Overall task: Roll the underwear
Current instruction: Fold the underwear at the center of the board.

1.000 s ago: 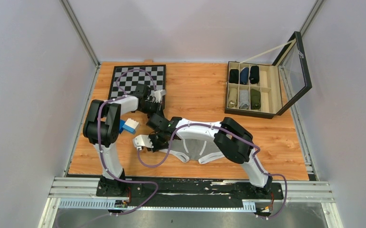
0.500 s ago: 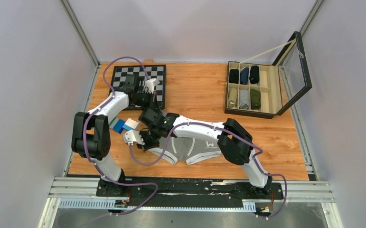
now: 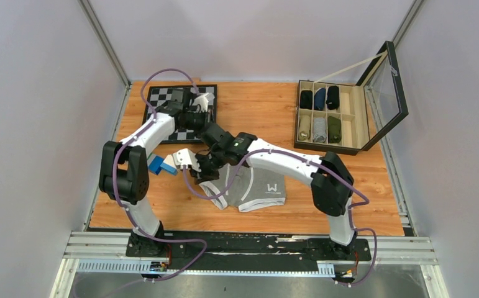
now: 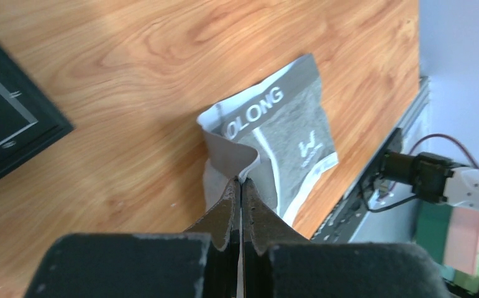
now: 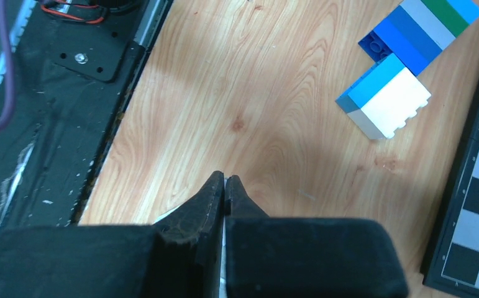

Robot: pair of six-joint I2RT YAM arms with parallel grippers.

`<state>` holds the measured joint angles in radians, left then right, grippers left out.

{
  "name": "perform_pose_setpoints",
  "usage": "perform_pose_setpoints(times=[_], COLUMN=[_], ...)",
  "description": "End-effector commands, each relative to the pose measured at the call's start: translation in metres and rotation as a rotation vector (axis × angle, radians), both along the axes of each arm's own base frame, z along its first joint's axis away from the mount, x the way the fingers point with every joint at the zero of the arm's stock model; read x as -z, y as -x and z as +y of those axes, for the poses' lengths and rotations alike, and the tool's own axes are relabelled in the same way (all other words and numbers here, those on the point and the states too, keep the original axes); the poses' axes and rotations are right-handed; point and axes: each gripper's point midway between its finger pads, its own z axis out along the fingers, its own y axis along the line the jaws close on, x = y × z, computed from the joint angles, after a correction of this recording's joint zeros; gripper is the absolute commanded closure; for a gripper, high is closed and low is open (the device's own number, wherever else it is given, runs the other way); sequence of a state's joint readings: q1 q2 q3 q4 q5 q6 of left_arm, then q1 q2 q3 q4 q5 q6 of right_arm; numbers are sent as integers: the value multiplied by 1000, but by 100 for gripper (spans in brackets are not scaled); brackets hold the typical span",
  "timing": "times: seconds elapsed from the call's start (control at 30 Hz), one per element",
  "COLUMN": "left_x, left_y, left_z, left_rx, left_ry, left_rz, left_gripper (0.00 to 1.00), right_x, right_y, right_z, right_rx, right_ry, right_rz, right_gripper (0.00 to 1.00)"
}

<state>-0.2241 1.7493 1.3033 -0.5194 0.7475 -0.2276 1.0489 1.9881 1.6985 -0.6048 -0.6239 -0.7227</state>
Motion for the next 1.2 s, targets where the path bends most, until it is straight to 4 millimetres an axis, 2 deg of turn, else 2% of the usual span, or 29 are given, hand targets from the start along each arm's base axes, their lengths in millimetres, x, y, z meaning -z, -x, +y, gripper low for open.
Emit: perform_pose_setpoints(times=[0.0,0.13,0.33,0.53,0.63,0.73,0.9,1.17], left_x=[-27,-31,-28,-32,-29,-26,-21,-16], left_y=[-16,-23,-19,-37,-31,-13,11,-1], left_z=[-38,-61,-96,-122,-140,-156,-164,-166], left_rx=[-31,-43,-3,-55,-20,18,51,22], left_ry=[101,143,166,231,238,240,196,137], left_rz=[-2,9,10,-10,-2,18,21,-26], left_gripper=[100,100,100,100,100,100,100,100], right_x=[-35,-34,-30,-23,-18,-13,-10,10], right_y=[27,20,7,6,8,16,30,42], right_z=[-20,-42,-87,-127,-142,-152,-164,-198], right_rx=[-37,2,83,148,165,161,147,142], right_ry=[-50,-50,-59,-65,-59,-45,-33,32], right_rz=[90,139,192,233,250,273,308,275], right_gripper=[100,100,100,100,100,100,100,100])
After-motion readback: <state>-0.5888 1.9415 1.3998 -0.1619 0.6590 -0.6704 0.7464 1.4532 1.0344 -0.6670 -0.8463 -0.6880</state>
